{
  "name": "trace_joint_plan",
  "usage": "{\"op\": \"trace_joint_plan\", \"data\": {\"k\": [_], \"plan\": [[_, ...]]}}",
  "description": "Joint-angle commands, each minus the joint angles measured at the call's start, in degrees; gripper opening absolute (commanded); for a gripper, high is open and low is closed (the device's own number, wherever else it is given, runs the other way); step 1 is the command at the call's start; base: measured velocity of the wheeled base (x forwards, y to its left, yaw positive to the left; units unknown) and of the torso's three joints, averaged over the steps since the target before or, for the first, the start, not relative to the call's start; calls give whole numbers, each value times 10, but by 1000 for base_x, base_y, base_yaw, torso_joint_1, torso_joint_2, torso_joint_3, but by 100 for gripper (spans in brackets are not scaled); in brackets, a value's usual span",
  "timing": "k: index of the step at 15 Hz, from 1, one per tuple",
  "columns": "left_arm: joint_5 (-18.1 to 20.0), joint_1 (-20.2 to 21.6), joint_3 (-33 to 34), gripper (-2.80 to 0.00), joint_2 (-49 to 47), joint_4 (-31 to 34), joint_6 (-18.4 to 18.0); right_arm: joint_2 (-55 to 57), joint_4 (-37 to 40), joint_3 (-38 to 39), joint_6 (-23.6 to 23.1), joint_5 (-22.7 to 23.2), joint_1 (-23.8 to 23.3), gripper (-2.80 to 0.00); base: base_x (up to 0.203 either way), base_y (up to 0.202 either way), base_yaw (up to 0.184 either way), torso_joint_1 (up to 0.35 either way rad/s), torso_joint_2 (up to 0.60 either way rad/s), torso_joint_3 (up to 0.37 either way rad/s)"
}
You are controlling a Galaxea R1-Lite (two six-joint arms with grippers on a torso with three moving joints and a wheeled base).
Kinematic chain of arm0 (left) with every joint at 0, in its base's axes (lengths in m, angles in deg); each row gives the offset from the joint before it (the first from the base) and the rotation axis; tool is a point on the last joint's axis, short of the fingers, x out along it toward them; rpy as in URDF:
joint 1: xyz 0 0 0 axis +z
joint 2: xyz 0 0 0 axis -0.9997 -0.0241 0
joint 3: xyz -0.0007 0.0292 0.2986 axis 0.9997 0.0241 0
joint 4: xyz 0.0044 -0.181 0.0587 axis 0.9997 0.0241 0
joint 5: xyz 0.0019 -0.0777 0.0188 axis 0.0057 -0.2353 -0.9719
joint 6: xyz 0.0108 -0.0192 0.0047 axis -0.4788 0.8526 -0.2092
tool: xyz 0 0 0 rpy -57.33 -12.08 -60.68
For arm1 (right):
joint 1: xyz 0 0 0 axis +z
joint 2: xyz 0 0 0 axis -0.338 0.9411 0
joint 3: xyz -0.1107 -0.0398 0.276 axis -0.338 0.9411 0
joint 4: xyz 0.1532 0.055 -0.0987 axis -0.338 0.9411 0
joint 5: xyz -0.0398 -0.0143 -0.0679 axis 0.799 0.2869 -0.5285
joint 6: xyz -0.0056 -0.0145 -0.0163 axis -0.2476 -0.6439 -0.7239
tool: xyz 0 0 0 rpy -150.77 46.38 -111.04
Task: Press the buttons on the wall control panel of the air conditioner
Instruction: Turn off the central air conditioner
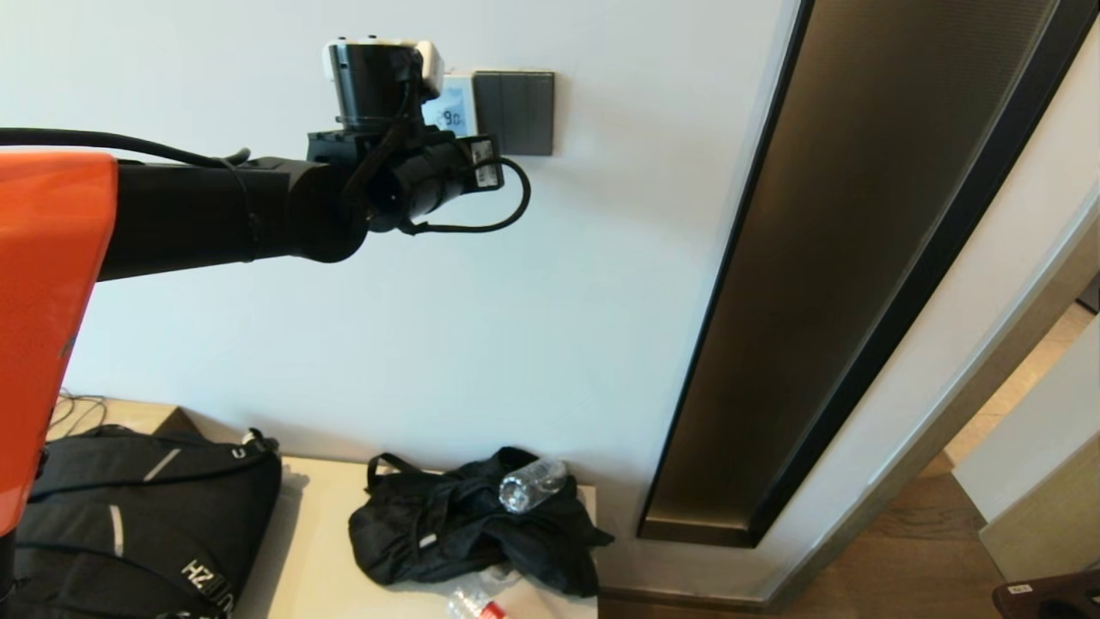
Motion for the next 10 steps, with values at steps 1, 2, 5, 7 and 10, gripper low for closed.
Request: {"op": "trace_joint_plan", "data": {"k": [1,2,5,7,10], "plan": [[-1,6,-8,-280,-8,0,1,0,0,1,0,1,0,-280,0,0,0,0,0,0],[-1,7,-12,-280,-10,0,1,0,0,0,0,1,0,-280,0,0,0,0,0,0],[-1,10,-16,-280,-13,1,1,0,0,1,0,0,0,-280,0,0,0,0,0,0],[-1,14,-16,-280,-14,1,1,0,0,1,0,0,0,-280,0,0,0,0,0,0],[-1,15,-7,-280,-5,1,2,0,0,1,0,1,0,-280,0,0,0,0,0,0]]}}
